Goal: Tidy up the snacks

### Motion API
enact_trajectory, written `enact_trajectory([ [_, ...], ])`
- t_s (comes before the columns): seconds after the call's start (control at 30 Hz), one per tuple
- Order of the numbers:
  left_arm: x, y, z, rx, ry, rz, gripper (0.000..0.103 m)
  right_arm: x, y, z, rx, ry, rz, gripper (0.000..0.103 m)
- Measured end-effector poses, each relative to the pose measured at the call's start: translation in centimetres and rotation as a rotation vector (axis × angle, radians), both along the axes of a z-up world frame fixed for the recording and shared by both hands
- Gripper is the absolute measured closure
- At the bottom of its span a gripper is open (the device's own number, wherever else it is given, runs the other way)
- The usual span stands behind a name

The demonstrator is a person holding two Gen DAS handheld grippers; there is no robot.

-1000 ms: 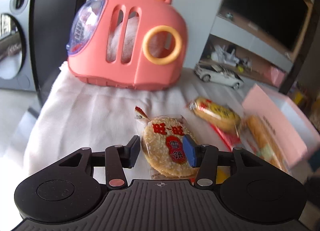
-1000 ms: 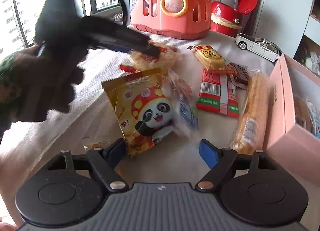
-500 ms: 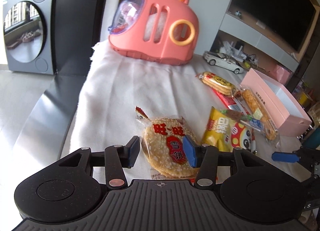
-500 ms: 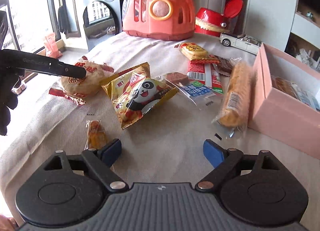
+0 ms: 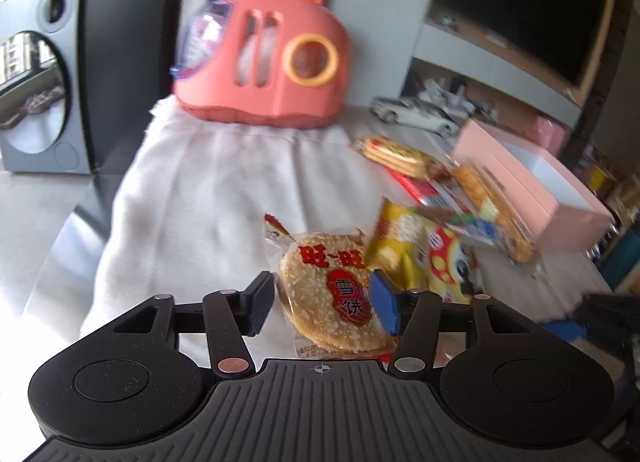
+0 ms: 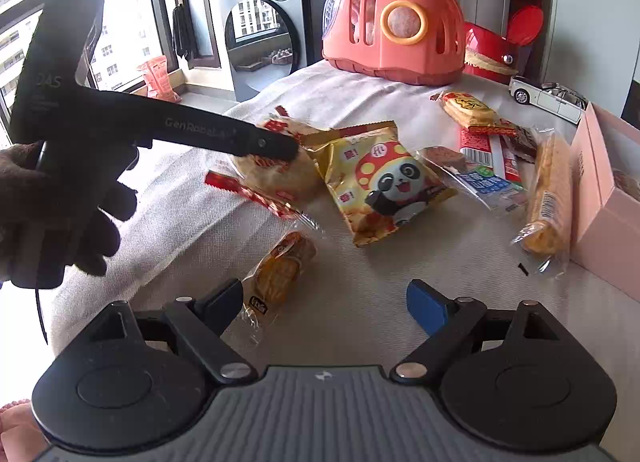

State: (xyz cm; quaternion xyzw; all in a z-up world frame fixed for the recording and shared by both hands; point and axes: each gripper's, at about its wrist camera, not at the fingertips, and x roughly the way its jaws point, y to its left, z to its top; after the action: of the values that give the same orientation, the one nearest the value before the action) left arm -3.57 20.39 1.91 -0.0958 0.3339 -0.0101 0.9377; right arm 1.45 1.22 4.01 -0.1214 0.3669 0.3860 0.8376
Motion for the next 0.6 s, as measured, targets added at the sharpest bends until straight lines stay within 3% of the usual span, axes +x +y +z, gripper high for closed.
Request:
enact_trajectory([
  [0.13,-0.6,-1.0,0.1,0.068,0.008,-0.036,0.035,-0.3,0.2,0.2,-0.055,-0.086,-0.047,0.013],
  [0.23,-1.2,-0.2,0.3,0.081,0.01,0.0,0.034,0.1,-0.6,0.2,-0.093,-0.144,-0.1,0.012],
  [0.33,-1.2,0.7,0.4,0.068,0.005,0.046,0.035,0.9,-1.7,0.2,-0.082,-0.12,-0.136,0.012],
  [0.6,-0.4,0.3,-0.6,-0.033,-0.015,0.026,0.035,1.8,-2.6,-0.9,-0.035,-0.036,-0.138,0.0],
])
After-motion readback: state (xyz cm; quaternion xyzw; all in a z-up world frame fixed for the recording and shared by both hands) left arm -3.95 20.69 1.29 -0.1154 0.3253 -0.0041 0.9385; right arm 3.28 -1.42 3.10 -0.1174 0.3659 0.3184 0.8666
